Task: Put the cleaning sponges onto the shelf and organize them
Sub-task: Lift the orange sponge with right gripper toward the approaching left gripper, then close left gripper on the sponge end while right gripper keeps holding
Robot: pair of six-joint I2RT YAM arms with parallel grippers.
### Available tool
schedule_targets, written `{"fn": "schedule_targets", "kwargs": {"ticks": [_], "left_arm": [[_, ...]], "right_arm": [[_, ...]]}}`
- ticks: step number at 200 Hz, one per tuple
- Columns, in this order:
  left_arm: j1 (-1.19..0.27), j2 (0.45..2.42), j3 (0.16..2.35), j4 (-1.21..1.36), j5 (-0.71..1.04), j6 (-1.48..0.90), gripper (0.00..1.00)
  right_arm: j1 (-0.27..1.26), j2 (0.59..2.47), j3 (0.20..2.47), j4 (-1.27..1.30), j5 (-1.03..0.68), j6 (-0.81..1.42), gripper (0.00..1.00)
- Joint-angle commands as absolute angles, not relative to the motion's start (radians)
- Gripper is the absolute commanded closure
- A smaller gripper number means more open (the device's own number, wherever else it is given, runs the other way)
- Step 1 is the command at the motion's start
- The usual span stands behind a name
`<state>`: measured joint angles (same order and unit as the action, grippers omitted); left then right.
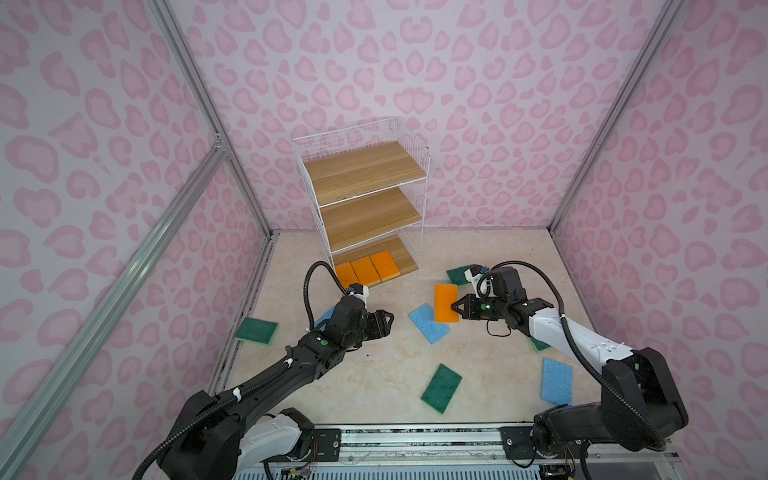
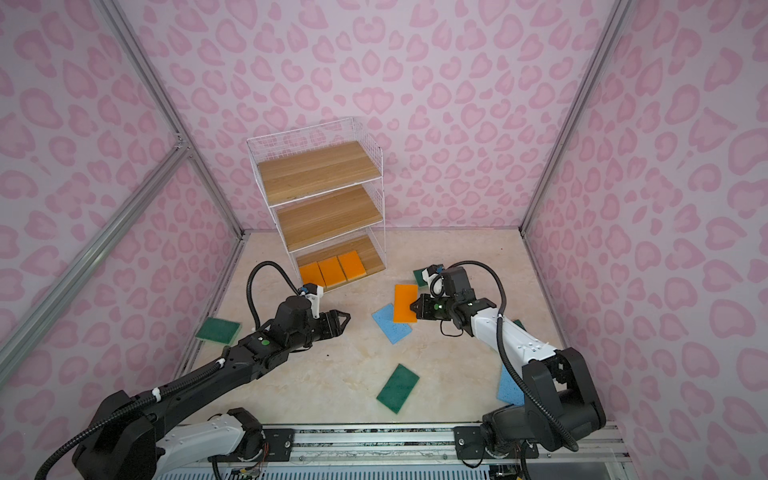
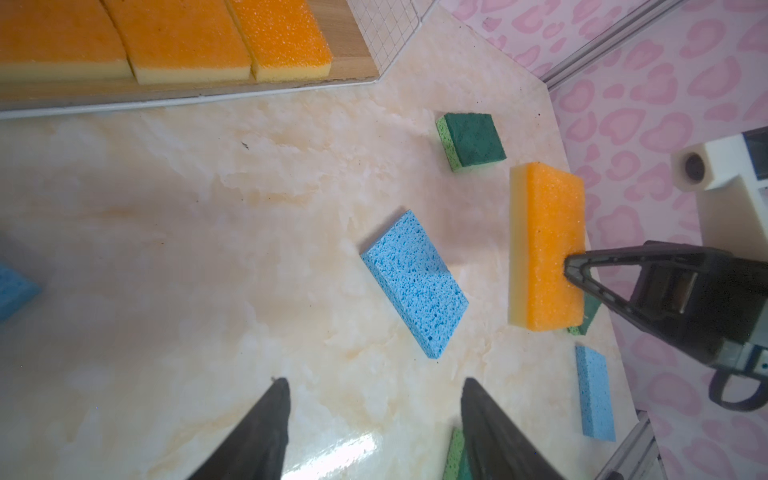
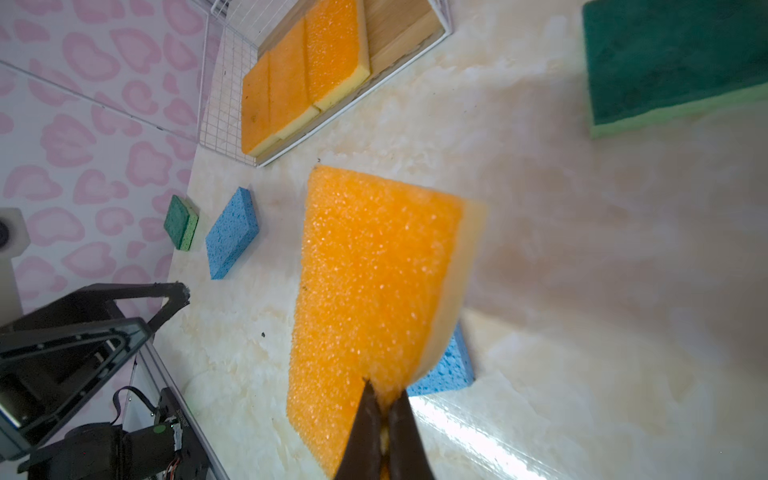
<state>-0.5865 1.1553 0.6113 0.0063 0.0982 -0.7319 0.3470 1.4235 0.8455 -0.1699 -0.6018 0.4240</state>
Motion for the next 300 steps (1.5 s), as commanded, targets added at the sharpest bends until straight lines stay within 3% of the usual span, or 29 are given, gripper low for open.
{"fn": "schedule_targets", "kwargs": {"ticks": [1,36,71,93,122,185,211,221,264,300], "left_arm": [[-0.557,1.159,0.602,0.076,0.159,-0.758,0.33],[-0.516,1.184,0.591,0.162,0.247,-0.773,0.26],[-0.514,1.195,0.602,0.217,0.275,-0.766,0.27],[-0.513,1.201,0.606,0.235,0.275,-0.77,0.31],[-0.512,1.216,0.614,0.239,0.243,-0.786,0.47],[-0.512,1.273,0.643,0.276,0.222,-0.811,0.43],[-0.512,1.301,0.66,0.296,0.23,-0.821,0.61],[-0.512,1.305,0.662,0.304,0.227,-0.829,0.67],[-0.512,1.287,0.654,0.299,0.187,-0.855,0.86],[-0.512,1.282,0.644,0.28,0.121,-0.926,0.96]], "right_arm": [[0.381,1.457,0.878,-0.166,-0.67,0.36,1.0],[0.445,1.522,0.963,-0.207,-0.705,0.301,1.0],[0.474,1.579,1.012,-0.177,-0.778,0.301,1.0],[0.501,1.628,1.06,-0.194,-0.794,0.28,1.0],[0.54,1.668,1.111,-0.214,-0.803,0.26,1.0],[0.589,1.701,1.176,-0.261,-0.825,0.215,1.0],[0.588,1.695,1.176,-0.261,-0.829,0.211,1.0],[0.588,1.695,1.174,-0.258,-0.831,0.213,0.94],[0.578,1.701,1.164,-0.27,-0.797,0.228,0.5],[0.561,1.645,1.099,-0.159,-0.766,0.352,0.3]]}}
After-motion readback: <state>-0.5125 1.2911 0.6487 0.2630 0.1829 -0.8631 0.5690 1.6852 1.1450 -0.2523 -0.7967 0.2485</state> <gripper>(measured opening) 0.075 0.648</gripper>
